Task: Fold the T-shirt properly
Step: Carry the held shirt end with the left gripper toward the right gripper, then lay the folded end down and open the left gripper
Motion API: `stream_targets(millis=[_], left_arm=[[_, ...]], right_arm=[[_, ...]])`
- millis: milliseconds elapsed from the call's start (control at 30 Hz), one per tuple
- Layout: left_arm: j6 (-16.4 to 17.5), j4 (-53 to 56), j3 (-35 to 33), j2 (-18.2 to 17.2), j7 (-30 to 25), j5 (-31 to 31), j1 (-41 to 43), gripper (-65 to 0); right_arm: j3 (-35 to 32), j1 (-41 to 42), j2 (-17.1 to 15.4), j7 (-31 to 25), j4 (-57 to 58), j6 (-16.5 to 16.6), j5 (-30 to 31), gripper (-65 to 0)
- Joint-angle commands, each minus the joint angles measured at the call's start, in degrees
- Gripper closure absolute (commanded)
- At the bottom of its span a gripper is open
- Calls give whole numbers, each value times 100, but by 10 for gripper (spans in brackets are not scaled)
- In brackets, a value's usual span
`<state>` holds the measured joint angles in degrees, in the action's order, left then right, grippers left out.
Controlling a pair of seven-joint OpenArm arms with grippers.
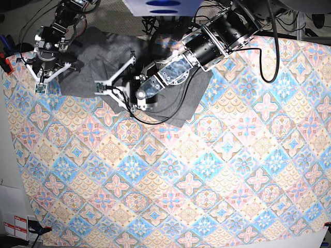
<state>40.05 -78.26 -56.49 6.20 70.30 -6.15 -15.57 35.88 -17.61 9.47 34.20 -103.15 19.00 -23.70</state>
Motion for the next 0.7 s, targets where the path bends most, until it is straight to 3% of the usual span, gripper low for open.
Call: stream_targets(millis=[0, 367, 600, 667], left_arm=[[-5, -117, -96, 123, -239, -75, -82, -239], [-5, -126, 774, 280, -863, -57, 120, -120], [-5, -1093, 1996, 273, -1013, 31, 410, -63], [-5, -1348, 2357, 97, -1013, 154, 428, -57]], right_arm=[[3, 16, -47, -83, -89, -50, 10, -23], [3, 7, -47, -83, -89, -50, 10, -23], [3, 7, -47, -83, -89, -50, 10, -23], [3, 7, -47, -83, -89, -50, 10, -23]])
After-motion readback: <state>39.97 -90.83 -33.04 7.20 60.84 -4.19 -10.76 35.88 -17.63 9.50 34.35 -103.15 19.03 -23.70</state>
